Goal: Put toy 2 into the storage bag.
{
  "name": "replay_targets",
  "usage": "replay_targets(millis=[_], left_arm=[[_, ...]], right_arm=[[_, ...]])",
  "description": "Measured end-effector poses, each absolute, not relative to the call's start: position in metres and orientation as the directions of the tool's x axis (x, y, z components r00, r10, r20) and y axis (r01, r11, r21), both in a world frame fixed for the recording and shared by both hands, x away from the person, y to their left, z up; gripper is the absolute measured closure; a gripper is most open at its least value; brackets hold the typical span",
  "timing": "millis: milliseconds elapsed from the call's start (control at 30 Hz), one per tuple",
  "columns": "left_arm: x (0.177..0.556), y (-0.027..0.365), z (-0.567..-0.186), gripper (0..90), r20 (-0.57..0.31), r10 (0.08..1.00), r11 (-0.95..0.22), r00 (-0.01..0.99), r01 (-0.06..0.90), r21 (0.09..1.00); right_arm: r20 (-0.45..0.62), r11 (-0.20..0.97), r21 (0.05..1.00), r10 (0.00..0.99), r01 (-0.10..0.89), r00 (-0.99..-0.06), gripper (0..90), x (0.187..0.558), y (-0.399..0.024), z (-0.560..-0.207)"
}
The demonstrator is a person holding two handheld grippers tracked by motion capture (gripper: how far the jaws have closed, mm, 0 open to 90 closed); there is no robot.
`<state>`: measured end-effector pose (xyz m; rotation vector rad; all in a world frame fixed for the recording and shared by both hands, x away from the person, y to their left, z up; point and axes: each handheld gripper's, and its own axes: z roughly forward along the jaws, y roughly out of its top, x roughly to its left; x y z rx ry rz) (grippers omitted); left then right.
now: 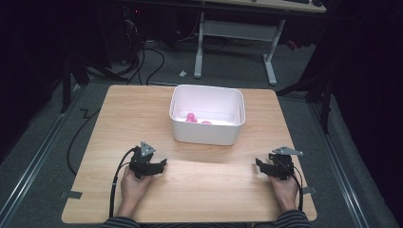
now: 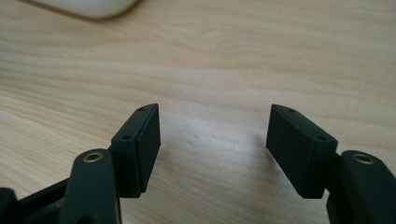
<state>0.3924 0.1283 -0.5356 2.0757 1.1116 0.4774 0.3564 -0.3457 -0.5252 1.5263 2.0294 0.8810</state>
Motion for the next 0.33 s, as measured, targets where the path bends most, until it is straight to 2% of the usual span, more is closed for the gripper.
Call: replay_targets(millis=[133, 333], left_arm=[[0.3923, 0.1281, -0.5358, 27.0, -0.013, 0.830, -0.365, 0.557, 0.561, 0.743], [0.3921, 0.1280, -0.5358, 26.9, -0.013, 0.831, -0.364, 0.557, 0.561, 0.743]], right_arm=[[-0.026, 0.209, 0.726, 0.960, 0.655, -0.278, 34.3, 0.3546, -0.3432, -0.5298], [-0.019, 0.198, 0.722, 0.963, 0.663, -0.268, 29.7, 0.3548, -0.3435, -0.5301]])
